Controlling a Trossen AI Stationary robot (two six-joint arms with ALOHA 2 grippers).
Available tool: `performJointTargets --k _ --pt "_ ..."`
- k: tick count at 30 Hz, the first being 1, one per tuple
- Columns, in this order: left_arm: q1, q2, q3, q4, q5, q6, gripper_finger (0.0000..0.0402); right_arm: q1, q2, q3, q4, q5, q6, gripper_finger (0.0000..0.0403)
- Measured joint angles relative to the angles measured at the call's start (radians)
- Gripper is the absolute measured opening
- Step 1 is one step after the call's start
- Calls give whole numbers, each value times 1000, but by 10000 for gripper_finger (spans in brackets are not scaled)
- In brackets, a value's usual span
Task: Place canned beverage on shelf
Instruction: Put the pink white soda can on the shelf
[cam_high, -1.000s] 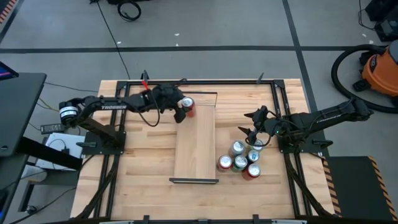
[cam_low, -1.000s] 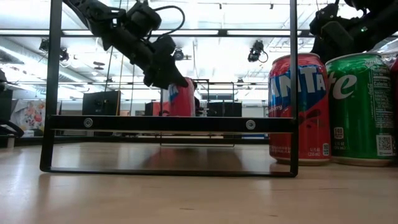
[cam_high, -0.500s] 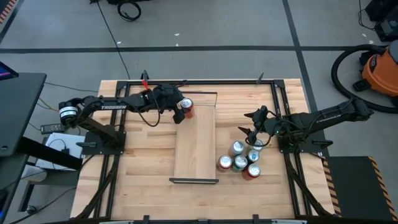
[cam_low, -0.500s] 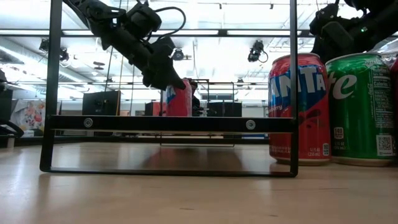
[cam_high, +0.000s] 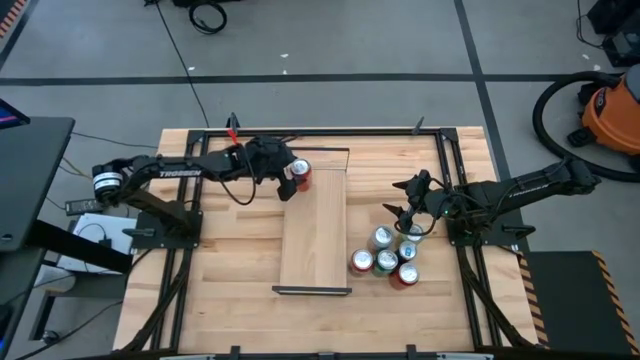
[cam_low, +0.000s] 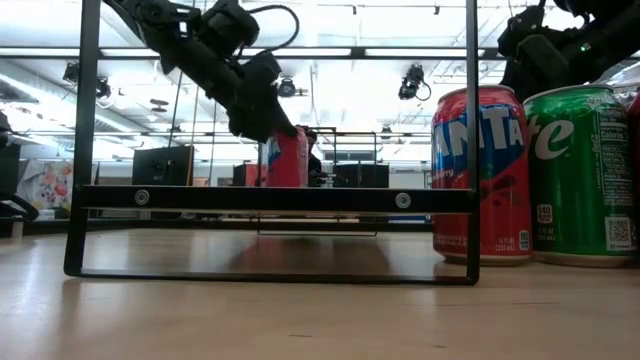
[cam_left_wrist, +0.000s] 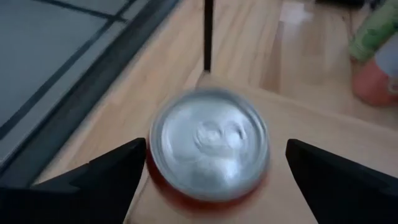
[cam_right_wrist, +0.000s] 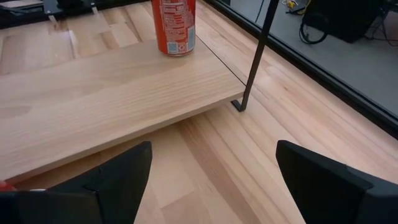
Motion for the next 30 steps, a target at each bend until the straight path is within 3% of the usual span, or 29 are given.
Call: performJointTargets --k 11,18,22,30 --pt "-104 -102 106 -99 -176 68 398 0 0 0 5 -1 2 354" --pt "-252 -84 118 -29 -59 23 398 -2 1 0 9 -5 -18 354" --pt "-331 -48 117 50 -64 -40 398 -2 1 0 27 -15 -33 354" --pt "-436 15 117 130 -66 -99 398 21 1 8 119 -285 -101 354"
